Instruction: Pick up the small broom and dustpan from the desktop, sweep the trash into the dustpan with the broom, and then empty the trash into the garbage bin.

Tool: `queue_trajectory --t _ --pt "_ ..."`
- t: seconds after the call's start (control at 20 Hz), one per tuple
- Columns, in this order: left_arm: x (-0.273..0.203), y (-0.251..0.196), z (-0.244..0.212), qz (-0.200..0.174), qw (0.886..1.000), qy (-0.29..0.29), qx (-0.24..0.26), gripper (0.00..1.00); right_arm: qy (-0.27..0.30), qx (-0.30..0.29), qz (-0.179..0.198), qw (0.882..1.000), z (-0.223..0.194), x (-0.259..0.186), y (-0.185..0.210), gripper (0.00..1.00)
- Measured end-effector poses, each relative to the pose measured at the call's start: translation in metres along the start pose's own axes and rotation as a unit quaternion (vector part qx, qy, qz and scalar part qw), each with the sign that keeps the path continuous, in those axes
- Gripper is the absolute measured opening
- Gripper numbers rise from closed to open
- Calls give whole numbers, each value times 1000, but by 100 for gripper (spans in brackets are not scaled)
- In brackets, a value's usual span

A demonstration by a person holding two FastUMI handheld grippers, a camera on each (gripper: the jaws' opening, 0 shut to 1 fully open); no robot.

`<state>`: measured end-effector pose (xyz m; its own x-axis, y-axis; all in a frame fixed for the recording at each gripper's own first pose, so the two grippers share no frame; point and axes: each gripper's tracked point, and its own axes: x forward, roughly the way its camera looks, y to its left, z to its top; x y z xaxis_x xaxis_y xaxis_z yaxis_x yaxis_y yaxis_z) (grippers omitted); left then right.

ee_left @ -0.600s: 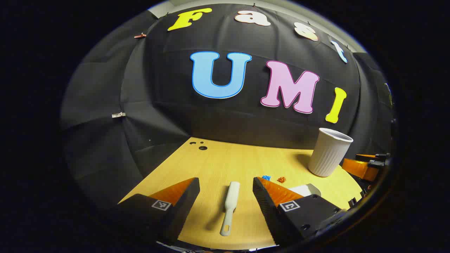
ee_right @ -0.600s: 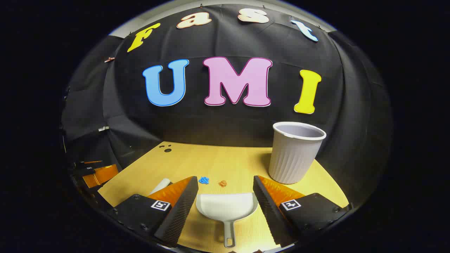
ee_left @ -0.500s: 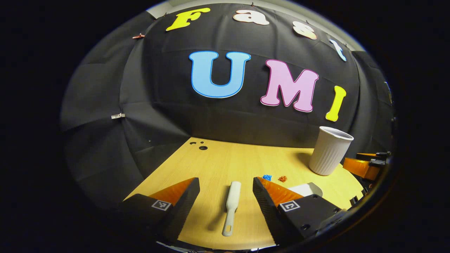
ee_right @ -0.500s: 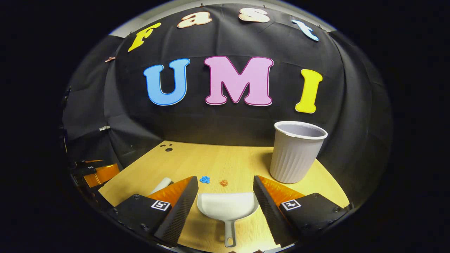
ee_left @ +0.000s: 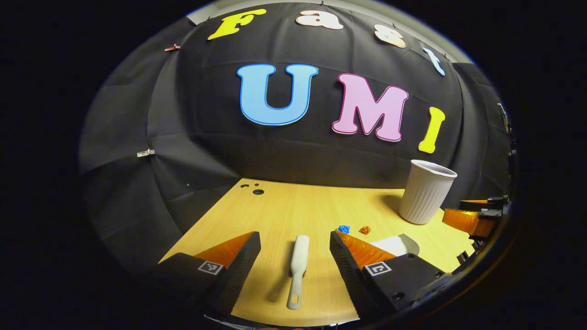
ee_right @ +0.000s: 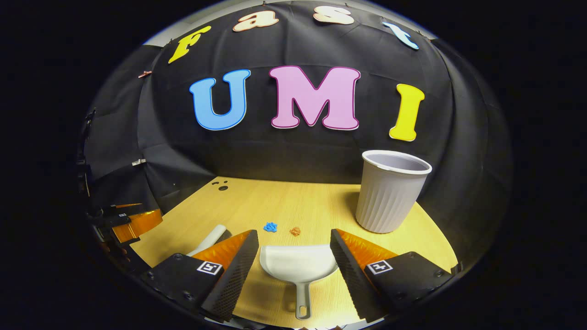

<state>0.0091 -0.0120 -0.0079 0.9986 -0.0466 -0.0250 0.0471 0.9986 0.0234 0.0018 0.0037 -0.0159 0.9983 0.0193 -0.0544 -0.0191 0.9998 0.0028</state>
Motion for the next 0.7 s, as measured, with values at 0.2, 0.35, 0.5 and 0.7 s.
queue_trajectory --t 0.2,0.35,0.5,0.7 --pt "7 -2 -11 -7 999 29 -15 96 10 0 -2 1000 -6 1 -3 98" --pt "16 -1 -30 -9 997 69 -30 96 22 -1 4 1000 -13 0 -3 98" --pt "26 5 -44 1 996 89 -31 96 38 -6 9 999 -23 1 -4 98" --pt "44 6 -74 0 990 136 -30 96 65 0 19 998 -39 4 -6 98"
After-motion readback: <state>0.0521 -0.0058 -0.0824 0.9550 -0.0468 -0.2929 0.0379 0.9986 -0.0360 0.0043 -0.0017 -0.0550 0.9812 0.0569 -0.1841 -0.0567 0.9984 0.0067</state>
